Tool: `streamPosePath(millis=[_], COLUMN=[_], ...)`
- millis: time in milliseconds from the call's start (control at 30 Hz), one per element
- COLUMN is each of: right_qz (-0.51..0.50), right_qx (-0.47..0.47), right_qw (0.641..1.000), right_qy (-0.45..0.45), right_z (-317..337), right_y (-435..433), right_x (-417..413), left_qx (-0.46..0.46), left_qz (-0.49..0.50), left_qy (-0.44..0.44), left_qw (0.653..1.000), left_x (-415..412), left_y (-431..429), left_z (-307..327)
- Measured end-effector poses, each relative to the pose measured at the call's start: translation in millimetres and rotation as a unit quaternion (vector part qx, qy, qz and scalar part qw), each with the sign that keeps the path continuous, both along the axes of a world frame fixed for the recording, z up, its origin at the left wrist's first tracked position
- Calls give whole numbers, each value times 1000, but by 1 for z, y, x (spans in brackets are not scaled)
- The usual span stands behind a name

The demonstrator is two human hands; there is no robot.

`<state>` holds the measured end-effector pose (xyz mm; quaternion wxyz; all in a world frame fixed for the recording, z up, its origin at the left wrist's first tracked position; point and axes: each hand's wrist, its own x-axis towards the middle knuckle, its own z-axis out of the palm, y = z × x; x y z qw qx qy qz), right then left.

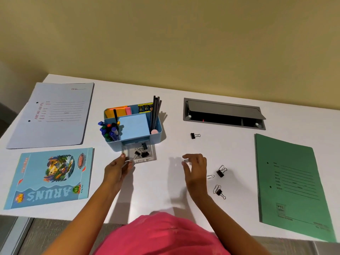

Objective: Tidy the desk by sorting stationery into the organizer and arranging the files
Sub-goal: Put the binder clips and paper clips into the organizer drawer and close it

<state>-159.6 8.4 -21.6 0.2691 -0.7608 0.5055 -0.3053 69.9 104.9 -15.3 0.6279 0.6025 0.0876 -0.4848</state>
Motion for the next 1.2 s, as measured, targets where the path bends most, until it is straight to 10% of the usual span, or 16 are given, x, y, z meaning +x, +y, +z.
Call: streamPosePath(millis=[233,633,1200], right_qz=[-262,-249,172], right_qx=[65,107,-15], right_qw=[957,959,985], right_qy=[106,83,31], right_z=[-36,-38,27], right_y=[20,29,4], right_x=[-88,-105,109], left_qx=[-3,7,5], left_qz=[-7,-24,-11], left_qy=[2,7,-7], left_qw=[1000,1000,1000], left_x=[0,3,0], left_y=[0,0,0], left_z=[2,3,3])
